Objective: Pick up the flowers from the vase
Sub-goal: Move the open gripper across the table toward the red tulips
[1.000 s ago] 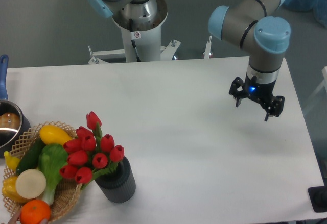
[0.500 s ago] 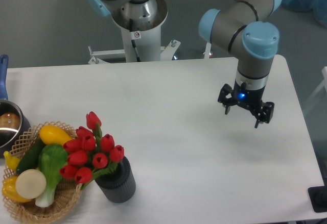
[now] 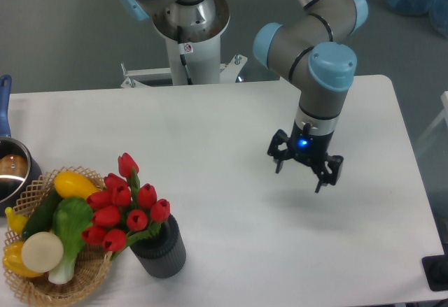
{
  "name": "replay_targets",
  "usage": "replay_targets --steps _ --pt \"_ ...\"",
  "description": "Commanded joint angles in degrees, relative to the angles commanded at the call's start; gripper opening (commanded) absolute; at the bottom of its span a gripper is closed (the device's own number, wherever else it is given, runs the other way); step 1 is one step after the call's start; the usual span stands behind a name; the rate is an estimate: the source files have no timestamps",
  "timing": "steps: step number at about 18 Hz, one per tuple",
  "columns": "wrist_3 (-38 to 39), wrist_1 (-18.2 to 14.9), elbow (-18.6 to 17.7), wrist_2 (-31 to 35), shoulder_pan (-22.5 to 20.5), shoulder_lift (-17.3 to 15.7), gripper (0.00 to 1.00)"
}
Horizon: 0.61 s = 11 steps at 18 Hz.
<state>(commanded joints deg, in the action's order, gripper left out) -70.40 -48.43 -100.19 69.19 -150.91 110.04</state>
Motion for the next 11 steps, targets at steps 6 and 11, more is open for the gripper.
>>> replay_targets --steps 6,11 --pt "0.79 0.00 -0.88 -10.73 1.76 -1.41 1.00" --pt "1.85 0.00 -3.43 -10.83 2.20 -6.67 1.00"
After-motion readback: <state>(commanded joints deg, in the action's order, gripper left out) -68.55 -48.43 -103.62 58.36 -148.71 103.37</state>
